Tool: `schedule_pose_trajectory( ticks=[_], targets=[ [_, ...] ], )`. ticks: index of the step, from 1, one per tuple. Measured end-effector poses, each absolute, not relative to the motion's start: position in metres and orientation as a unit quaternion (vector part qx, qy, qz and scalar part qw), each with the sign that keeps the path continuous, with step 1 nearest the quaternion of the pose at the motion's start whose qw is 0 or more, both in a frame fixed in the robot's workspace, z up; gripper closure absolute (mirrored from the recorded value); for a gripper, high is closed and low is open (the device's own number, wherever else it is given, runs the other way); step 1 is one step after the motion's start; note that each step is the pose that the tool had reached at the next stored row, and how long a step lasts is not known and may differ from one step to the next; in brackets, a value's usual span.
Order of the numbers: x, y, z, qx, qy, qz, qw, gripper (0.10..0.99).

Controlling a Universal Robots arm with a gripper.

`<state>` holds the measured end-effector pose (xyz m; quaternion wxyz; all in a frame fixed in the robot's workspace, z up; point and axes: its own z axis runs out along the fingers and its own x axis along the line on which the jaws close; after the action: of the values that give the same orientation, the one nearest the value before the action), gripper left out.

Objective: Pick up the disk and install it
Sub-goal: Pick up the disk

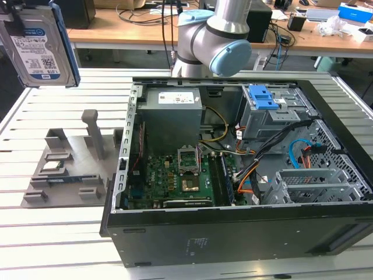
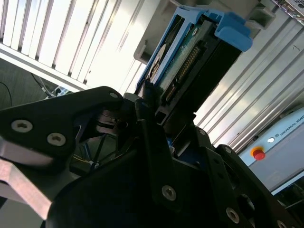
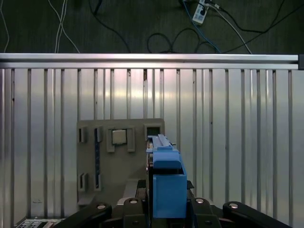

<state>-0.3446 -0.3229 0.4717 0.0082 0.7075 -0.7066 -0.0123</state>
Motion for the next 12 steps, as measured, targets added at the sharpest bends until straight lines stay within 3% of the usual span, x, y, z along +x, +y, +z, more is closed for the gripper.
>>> schedule_pose_trajectory(
  ticks=[12],
  targets=[
    [-0.344, -0.323, 0.484, 0.707, -0.707, -0.012, 0.008, 0.722]
  ],
)
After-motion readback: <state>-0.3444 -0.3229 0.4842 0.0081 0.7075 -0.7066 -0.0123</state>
